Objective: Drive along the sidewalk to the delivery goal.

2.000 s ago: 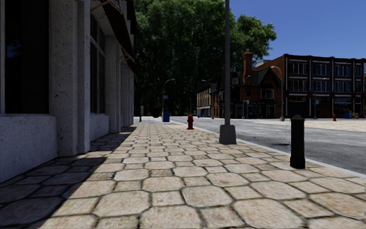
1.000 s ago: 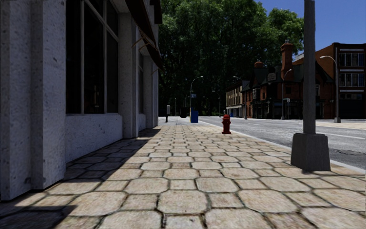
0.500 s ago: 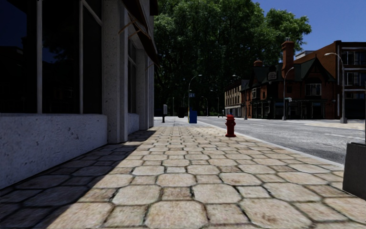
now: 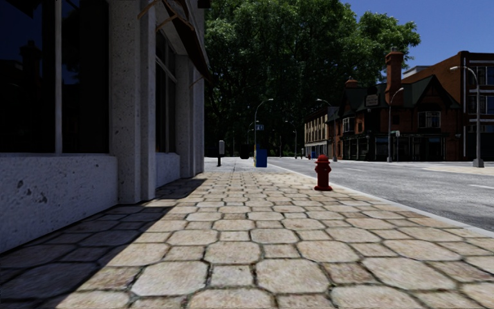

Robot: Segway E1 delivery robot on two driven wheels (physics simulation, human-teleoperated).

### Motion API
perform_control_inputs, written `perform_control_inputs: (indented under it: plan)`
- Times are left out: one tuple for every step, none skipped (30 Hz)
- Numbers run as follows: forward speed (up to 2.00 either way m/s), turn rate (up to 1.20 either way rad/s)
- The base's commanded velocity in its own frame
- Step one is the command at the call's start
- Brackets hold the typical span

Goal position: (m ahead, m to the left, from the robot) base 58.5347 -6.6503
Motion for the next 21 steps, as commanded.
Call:
perform_control_inputs:
  plan:
    - [2.00,0.00]
    - [2.00,0.00]
    - [2.00,0.00]
    - [2.00,0.00]
    - [2.00,0.00]
    - [2.00,0.00]
    - [2.00,0.00]
    - [2.00,0.00]
    - [2.00,0.00]
    - [2.00,0.00]
    - [2.00,0.00]
    - [2.00,0.00]
    - [2.00,0.00]
    - [2.00,0.00]
    - [2.00,0.00]
    - [2.00,0.00]
    - [2.00,0.00]
    - [2.00,0.00]
    - [2.00,0.00]
    - [2.00,0.00]
    - [2.00,0.00]
